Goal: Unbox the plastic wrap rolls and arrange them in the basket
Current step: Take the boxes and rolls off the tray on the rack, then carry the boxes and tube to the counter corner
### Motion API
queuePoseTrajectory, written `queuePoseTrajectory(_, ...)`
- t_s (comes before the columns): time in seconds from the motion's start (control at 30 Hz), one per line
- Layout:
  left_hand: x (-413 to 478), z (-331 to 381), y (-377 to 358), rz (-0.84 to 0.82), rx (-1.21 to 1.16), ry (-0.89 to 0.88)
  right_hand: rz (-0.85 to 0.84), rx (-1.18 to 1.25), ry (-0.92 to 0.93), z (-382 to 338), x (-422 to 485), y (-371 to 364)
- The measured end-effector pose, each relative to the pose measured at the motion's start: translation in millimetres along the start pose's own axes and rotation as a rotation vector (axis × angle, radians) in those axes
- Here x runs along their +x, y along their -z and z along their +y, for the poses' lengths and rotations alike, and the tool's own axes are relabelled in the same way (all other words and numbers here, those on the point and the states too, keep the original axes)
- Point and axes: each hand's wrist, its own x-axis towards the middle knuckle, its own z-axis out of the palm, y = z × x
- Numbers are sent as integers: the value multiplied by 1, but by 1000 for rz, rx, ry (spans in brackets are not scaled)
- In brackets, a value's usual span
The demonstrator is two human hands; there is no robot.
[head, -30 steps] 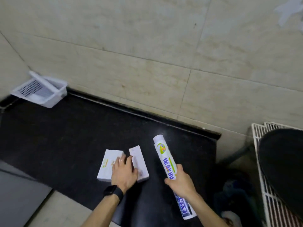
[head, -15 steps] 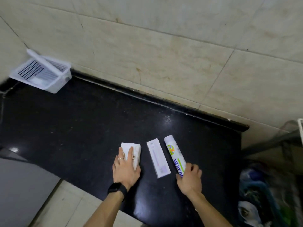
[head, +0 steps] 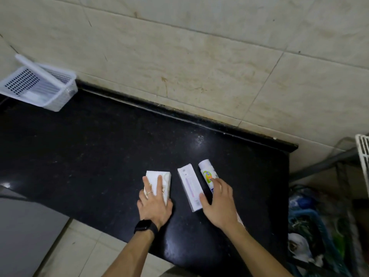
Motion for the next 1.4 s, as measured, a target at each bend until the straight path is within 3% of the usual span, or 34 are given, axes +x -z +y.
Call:
queuePoseTrajectory(0.1, 0, -1, -2, 8, 27, -4, -105, 8, 104, -25, -2, -16)
queuePoseTrajectory(0.23, -2, -4, 1, -24, 74, -1, -281, -61, 87, -35, -6, -37)
queuePoseTrajectory(0.57, -47, -36, 34, -181, -15, 69, -364, -114, 83, -36, 3, -25)
queuePoseTrajectory(0.73, -91, -72, 63, -91, -76, 155, -446, 48, 217, -65, -17, 3)
queuePoseTrajectory(1.07, -158, -174, 119, 261, -246, 371, -472, 273, 543, -170, -81, 18)
queuePoseTrajectory(1.4, -180, -311, 168, 474, -320, 357, -434, 362, 674, -311, -132, -21)
